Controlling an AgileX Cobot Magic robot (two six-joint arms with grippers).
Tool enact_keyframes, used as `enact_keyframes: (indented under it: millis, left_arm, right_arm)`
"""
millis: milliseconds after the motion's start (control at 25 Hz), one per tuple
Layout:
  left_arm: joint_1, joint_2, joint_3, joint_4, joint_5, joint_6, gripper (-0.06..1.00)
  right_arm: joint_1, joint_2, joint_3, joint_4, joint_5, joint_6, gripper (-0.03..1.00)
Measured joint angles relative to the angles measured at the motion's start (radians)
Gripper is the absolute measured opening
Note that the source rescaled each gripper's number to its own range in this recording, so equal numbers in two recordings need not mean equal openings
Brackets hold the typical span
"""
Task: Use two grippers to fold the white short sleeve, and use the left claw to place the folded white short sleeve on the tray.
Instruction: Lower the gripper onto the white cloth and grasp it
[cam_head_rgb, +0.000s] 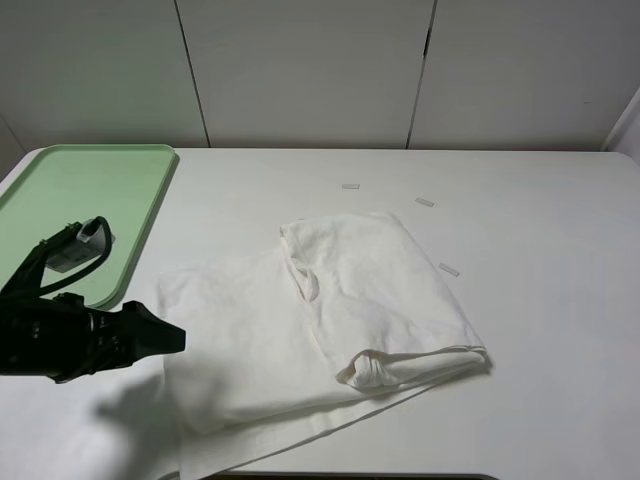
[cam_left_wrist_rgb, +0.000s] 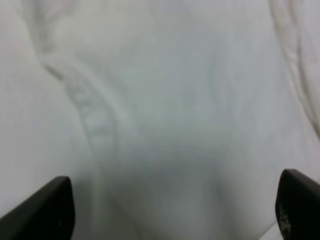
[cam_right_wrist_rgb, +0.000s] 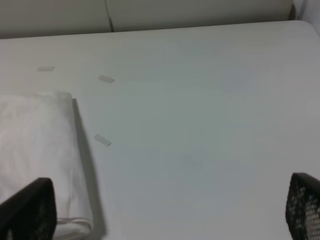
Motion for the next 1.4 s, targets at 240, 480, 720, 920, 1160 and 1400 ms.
enact_keyframes:
  millis: [240,480,720,920,1160,1400]
  left_arm:
    - [0.02,0.152,-0.001,-0.013,0.0,0.03,0.8]
    - [0.02,0.294,-0.07,-0.02,0.069,0.06,0.79]
    - [0.021,0.401,-0.15,-0.025,0.162,0.064,0.78]
    - [0.021,0.452,-0.199,-0.027,0.201,0.064,0.77]
    - [0.021,0.475,-0.274,-0.017,0.068,0.099,0.12]
    - [0.021,0.476,-0.33,0.096,0.034,0.037,0.0]
  right_arm:
    - [0.0,0.0,0.0,0.0,0.0,0.0,1.0]
    - [0.0,0.0,0.0,0.001,0.0,0.0,1.0]
    - [0.0,0.0,0.0,0.002,0.0,0.0,1.0]
    - [0.0,0.0,0.0,0.002,0.0,0.0,1.0]
    - [0.0,0.0,0.0,0.002,0.0,0.0,1.0]
    - [0.0,0.0,0.0,0.002,0.0,0.0,1.0]
